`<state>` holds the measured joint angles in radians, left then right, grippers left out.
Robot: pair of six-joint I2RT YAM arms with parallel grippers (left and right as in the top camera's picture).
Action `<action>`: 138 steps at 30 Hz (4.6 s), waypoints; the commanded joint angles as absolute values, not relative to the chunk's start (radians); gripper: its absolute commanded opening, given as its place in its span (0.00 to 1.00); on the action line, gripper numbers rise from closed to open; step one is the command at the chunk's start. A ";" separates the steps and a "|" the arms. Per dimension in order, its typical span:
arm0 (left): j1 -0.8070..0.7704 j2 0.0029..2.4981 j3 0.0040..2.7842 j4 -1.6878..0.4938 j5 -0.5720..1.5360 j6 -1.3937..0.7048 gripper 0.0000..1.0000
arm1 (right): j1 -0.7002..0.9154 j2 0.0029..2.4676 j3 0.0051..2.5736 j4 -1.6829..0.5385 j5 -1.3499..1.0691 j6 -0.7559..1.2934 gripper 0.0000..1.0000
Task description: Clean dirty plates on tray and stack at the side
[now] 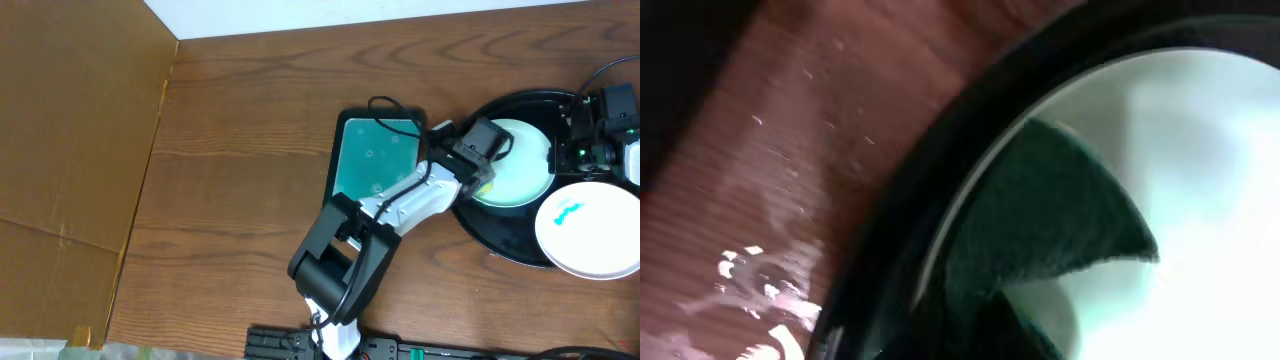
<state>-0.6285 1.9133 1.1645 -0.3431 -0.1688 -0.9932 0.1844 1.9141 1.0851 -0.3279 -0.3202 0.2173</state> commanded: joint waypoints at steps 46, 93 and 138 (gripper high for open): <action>-0.073 1.380 1.127 -0.822 -0.221 -0.736 0.07 | 0.769 1.515 1.115 0.126 1.075 -1.113 0.01; -0.073 1.380 1.127 -0.810 -0.218 -0.737 0.07 | -0.593 1.821 1.113 -0.272 -0.249 0.478 0.36; -0.073 1.380 1.127 -0.810 -0.217 -0.737 0.07 | -0.056 1.270 0.875 -0.983 -0.145 0.664 0.99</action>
<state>-0.0757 1.3838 1.1378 -0.8101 -0.2119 -0.7540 -0.0948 1.2716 0.9188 -1.0130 -0.1600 0.6376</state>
